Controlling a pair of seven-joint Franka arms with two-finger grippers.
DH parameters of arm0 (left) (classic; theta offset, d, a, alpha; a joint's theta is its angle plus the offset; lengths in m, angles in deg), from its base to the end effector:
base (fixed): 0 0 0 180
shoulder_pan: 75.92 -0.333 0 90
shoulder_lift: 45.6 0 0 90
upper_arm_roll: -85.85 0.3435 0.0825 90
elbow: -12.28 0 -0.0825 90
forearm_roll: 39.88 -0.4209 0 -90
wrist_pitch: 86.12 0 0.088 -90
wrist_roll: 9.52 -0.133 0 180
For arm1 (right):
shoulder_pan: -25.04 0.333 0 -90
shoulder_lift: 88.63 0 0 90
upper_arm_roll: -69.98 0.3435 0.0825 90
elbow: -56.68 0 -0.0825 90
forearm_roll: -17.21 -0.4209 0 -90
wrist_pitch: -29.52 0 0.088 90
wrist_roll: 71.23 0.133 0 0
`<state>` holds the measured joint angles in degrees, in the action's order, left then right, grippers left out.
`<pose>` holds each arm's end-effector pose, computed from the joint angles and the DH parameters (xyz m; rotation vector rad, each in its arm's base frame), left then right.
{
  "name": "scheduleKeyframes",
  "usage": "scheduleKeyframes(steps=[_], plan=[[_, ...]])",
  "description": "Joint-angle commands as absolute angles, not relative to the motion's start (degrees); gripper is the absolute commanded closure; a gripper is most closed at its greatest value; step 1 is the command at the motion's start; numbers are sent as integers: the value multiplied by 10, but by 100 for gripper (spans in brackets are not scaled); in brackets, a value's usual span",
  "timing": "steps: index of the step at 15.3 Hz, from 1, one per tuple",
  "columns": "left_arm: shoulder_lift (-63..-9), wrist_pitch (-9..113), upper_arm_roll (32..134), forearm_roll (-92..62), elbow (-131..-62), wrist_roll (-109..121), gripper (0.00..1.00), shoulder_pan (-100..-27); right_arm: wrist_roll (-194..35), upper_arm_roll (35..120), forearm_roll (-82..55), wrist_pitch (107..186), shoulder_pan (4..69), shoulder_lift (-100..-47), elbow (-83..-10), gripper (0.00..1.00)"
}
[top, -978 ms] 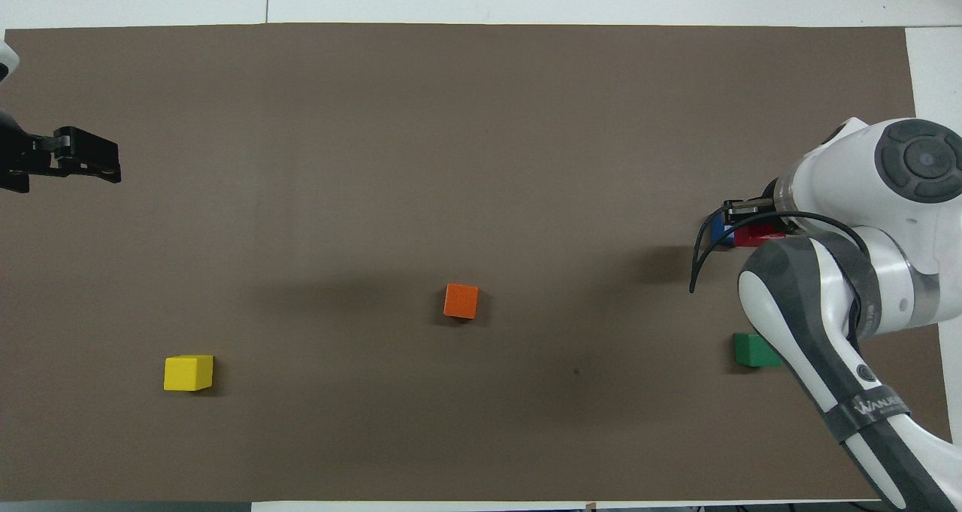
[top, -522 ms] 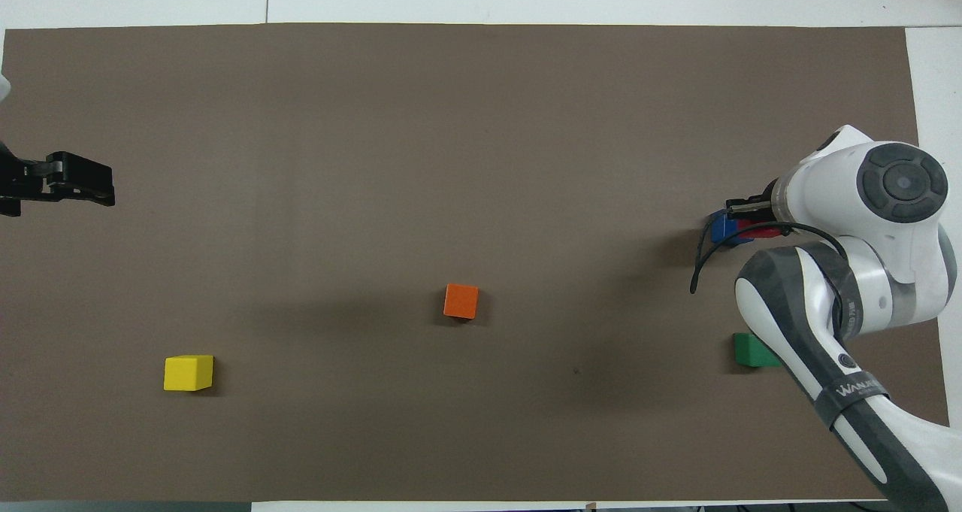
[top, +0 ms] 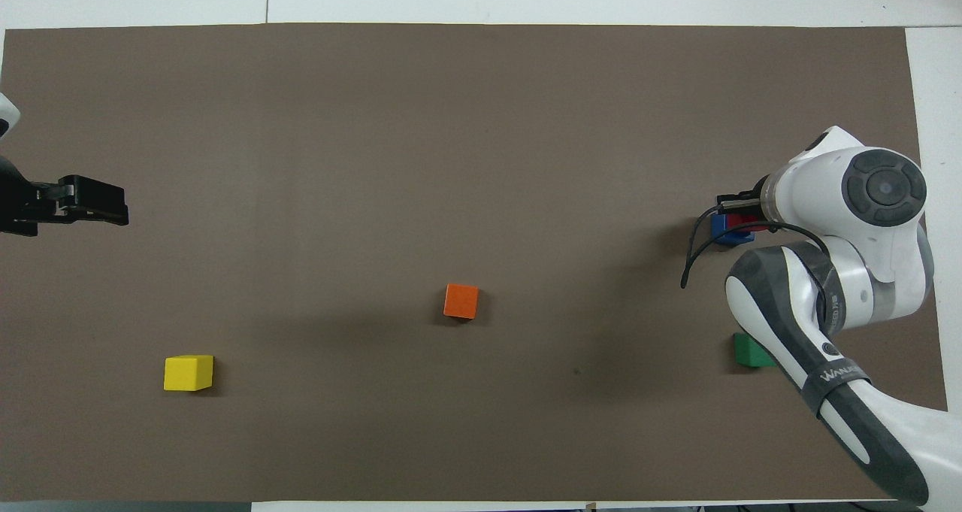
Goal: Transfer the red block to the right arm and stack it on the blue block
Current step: 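Lower the red block onto the blue block with the right gripper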
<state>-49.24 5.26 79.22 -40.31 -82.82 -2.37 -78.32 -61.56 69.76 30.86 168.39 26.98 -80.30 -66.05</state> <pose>0.5697 -0.0431 0.6194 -3.1256 -0.0797 0.0005 0.6085 0.0133 0.3273 2.9780 0.0454 0.2266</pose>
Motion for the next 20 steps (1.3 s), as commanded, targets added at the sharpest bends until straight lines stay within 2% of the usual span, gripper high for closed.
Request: scheduleKeyframes(steps=[1, 17, 18, 19, 20], plan=[[-499, 60, 800, -366, -835, -25, 0, -775, -595, 707, 326, 1703, 258, -807, -673, 100], [-502, 54, 800, -388, -844, -27, 0, -775, -633, 709, 243, 1702, 251, -809, -679, 100], [-502, 55, 800, -388, -843, -27, 0, -775, -634, 709, 243, 1703, 250, -809, -680, 35], [-502, 56, 801, -389, -843, -27, 0, -775, -634, 709, 243, 1703, 251, -810, -681, 0], [-503, 55, 800, -388, -844, -27, 0, -775, -634, 709, 243, 1703, 251, -809, -680, 0]])
